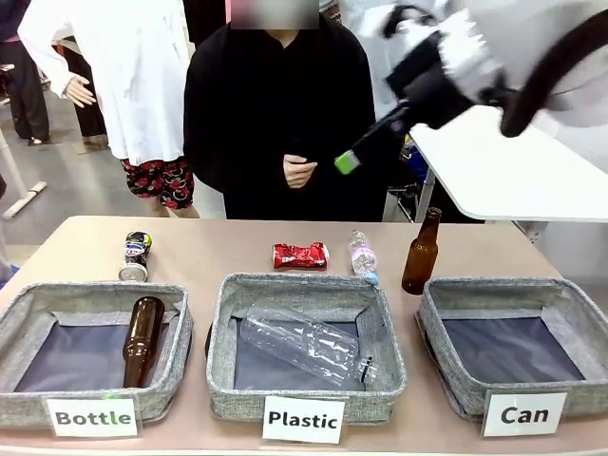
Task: Sort the can waste into the basket.
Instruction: Pick up the can waste from the table and place it in the right Fabric basket.
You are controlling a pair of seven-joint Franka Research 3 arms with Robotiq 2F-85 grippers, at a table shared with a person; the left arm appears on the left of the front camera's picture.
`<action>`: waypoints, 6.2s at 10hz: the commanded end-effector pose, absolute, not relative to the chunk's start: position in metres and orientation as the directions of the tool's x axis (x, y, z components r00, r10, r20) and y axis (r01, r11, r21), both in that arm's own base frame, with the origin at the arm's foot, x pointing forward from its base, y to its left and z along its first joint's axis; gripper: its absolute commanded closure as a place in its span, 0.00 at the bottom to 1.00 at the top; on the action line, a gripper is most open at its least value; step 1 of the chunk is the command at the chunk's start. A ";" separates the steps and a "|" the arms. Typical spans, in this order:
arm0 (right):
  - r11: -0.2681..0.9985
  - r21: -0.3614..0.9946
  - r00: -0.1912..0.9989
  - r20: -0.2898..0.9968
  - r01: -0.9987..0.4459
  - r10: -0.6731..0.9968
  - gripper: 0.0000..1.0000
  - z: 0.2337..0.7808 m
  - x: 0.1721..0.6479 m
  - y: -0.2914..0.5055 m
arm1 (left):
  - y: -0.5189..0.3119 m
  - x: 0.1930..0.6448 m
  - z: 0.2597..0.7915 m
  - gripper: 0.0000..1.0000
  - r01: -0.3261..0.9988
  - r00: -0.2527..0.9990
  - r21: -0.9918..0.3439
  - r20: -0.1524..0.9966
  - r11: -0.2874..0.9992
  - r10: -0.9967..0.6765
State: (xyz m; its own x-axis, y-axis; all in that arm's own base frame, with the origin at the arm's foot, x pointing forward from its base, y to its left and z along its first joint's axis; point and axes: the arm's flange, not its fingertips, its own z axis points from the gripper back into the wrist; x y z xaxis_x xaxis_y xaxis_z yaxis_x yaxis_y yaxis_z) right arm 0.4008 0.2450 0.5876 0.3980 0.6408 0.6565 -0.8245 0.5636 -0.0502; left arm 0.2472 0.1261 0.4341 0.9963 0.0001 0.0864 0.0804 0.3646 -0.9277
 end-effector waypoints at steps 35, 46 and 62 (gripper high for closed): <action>0.273 0.691 0.495 0.688 -0.669 -0.530 0.00 0.475 0.311 -0.128 | 0.126 0.242 0.435 0.00 0.069 0.997 -0.926 0.073 0.370 -0.003; 0.687 0.082 0.594 0.583 -0.722 0.555 0.00 0.586 0.429 0.177 | 0.126 0.242 0.435 0.00 0.069 0.997 -0.926 0.073 0.370 -0.003; 0.183 -0.109 0.148 0.270 -0.977 0.951 0.00 0.550 0.503 0.314 | 0.126 0.242 0.435 0.00 0.069 0.997 -0.926 0.073 0.370 -0.003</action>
State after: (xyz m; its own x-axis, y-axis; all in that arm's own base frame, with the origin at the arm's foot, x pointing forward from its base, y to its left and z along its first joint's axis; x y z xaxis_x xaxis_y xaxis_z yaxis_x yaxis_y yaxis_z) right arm 0.5393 0.3465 0.5259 0.2230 0.9498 0.2197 -0.9484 0.2635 -0.1766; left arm 0.2465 0.1254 0.4340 0.9962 -0.0001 0.0868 0.0809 0.3639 -0.9279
